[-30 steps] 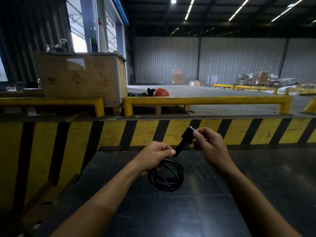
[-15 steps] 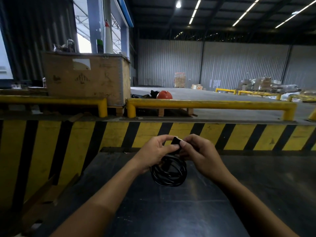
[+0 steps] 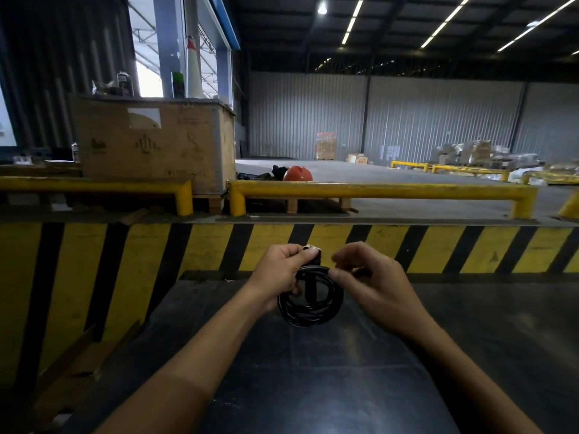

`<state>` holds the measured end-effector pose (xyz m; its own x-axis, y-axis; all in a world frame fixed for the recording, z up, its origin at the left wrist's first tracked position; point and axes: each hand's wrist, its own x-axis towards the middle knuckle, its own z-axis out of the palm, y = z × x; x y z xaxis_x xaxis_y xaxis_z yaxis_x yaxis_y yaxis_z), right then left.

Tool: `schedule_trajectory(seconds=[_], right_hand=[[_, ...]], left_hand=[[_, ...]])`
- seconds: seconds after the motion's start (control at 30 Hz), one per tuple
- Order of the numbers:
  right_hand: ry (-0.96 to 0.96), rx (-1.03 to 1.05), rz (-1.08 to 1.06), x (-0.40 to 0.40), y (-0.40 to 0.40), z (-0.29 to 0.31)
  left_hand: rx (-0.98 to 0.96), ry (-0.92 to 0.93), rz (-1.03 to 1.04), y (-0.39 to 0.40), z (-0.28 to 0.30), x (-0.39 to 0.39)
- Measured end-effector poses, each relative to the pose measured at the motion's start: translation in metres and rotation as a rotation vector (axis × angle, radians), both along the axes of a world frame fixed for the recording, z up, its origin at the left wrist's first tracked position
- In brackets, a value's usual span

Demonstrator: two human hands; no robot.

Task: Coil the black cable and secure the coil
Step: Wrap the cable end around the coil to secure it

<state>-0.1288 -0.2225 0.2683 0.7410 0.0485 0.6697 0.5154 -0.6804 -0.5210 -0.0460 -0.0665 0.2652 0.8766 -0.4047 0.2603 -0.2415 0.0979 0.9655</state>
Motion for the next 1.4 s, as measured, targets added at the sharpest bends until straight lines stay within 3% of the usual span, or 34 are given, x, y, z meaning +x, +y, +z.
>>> schedule_trajectory(seconds=[0.1, 0.17, 0.3, 0.53, 0.67, 0.77, 0.87, 0.97, 1.07, 1.3, 1.4], right_hand=[[-0.055, -0.358, -0.042, -0.005, 0.009, -0.006], [-0.107, -0.412, -0.088, -0.001, 0.013, -0.013], [-0.171, -0.269, -0.097, 0.005, 0.014, -0.016], [0.059, 0.188, 0.067, 0.014, 0.003, -0.025], [0.107, 0.378, 0.171, 0.016, -0.004, -0.034], [0.126, 0.402, 0.21, 0.012, -0.003, -0.04], [0.025, 0.288, 0.155, 0.003, 0.001, -0.045], [-0.186, -0.051, 0.041, -0.005, 0.003, -0.052], [-0.239, -0.301, 0.02, -0.01, 0.004, -0.069], [-0.184, -0.472, 0.034, -0.016, 0.002, -0.101], [-0.082, -0.431, 0.063, -0.016, 0.0, -0.116]], left_hand=[[0.048, 0.043, 0.076, -0.002, 0.001, 0.005], [0.062, 0.066, 0.095, -0.003, 0.0, 0.006], [0.116, -0.007, 0.09, -0.005, -0.005, 0.0], [0.213, -0.337, 0.12, -0.004, -0.017, -0.012], [0.193, -0.332, 0.099, -0.007, -0.025, -0.022], [0.188, -0.306, 0.106, -0.008, -0.035, -0.022], [0.18, -0.165, 0.113, -0.011, -0.045, -0.024], [0.17, 0.022, 0.124, -0.014, -0.052, -0.026], [0.202, 0.158, 0.142, -0.014, -0.057, -0.028], [0.249, 0.416, 0.165, -0.02, -0.082, -0.037], [0.278, 0.457, 0.182, -0.02, -0.099, -0.039]])
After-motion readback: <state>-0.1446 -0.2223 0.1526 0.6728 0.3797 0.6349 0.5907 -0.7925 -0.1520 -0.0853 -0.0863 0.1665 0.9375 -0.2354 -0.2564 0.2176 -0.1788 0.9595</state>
